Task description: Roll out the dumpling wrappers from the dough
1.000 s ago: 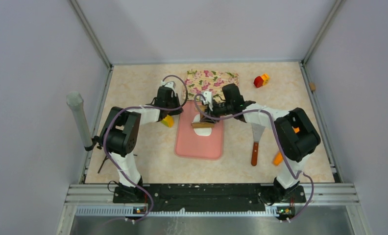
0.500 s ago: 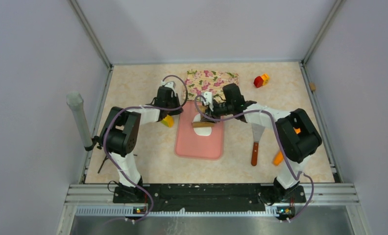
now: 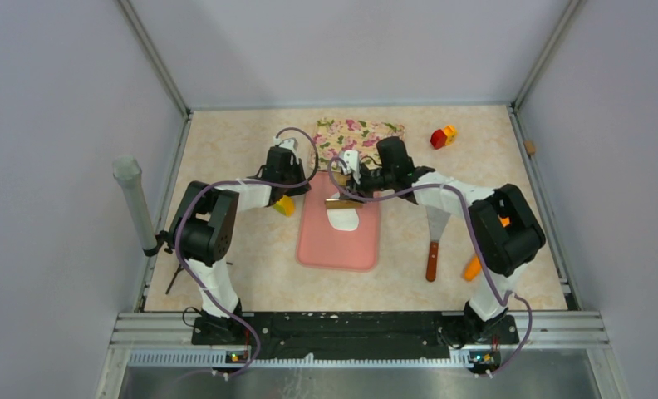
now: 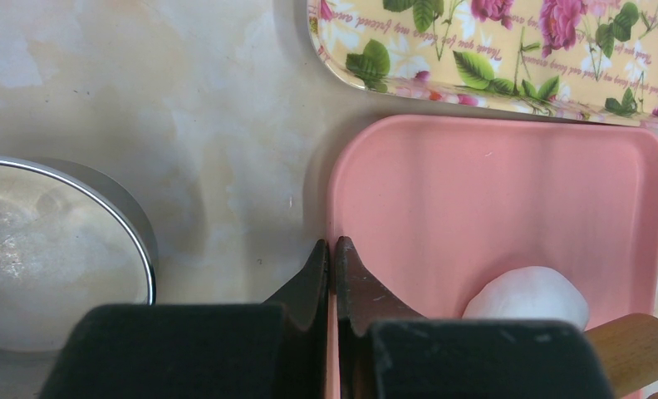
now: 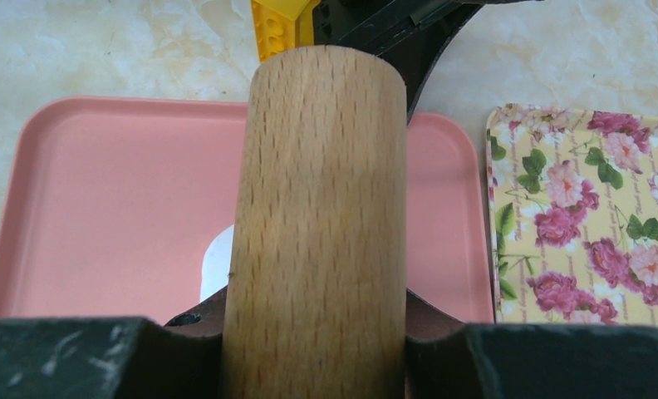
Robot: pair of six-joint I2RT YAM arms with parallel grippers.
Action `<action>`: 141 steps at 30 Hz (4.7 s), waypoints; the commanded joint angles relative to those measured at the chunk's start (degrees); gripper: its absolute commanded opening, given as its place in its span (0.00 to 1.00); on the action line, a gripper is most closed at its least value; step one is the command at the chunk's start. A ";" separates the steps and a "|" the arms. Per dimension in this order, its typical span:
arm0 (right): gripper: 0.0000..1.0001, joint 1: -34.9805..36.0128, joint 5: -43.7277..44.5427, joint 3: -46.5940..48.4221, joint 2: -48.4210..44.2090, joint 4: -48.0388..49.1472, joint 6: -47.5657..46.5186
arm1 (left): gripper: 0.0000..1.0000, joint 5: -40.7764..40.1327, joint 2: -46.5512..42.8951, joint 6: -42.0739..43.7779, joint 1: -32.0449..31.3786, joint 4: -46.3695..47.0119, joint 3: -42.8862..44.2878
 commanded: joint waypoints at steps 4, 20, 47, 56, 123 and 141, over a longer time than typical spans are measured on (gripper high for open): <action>0.00 -0.13 6.71 -3.39 2.56 5.06 -5.66 | 0.00 -1.84 1.32 1.90 0.66 -5.44 -2.30; 0.00 -0.30 5.95 -3.96 6.00 2.66 -3.99 | 0.00 -1.52 1.10 1.99 0.67 -5.39 -2.51; 0.00 -0.21 1.35 -7.60 6.09 0.86 5.19 | 0.00 -1.45 1.09 1.99 0.69 -5.22 -2.56; 0.00 -0.22 -0.51 -8.54 6.90 0.46 7.75 | 0.00 -1.42 1.09 1.99 0.69 -5.21 -2.67; 0.00 3.48 -7.33 -5.22 -0.49 -11.47 8.66 | 0.00 -1.65 0.97 1.99 0.70 -5.05 -2.65; 0.00 1.02 6.19 -1.01 0.20 10.18 16.99 | 0.00 -1.67 0.98 2.07 0.66 -4.91 -2.75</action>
